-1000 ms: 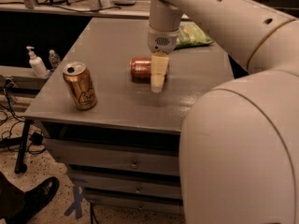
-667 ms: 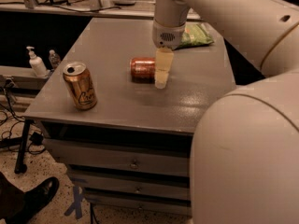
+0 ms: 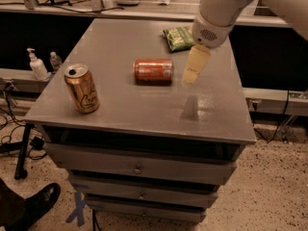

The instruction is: Knock coke can over

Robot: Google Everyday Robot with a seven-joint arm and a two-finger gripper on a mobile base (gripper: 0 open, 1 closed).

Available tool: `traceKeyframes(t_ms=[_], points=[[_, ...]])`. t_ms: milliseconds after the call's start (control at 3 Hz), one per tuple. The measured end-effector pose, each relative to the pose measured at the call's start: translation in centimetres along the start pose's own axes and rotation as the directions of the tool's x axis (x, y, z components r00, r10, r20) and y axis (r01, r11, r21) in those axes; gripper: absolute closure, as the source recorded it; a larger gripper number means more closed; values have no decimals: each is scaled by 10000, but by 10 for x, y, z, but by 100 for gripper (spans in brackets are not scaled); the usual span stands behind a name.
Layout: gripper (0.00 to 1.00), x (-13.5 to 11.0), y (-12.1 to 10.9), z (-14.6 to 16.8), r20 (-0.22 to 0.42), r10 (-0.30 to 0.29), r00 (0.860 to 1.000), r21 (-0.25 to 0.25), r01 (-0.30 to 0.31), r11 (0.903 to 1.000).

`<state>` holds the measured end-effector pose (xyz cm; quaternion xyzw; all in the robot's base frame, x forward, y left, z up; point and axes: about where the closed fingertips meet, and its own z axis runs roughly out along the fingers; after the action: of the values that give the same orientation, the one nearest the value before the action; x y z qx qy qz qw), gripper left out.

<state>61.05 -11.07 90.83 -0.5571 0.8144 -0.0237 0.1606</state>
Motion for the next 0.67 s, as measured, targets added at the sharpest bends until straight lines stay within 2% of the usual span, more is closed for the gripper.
traceKeyframes(t_ms=[333,667], points=[[0,42,5,-33,1379,1300,9819,839,-1424,9863],[0,87,13,-53,2959,2096,9320,1207,-2541,9596]])
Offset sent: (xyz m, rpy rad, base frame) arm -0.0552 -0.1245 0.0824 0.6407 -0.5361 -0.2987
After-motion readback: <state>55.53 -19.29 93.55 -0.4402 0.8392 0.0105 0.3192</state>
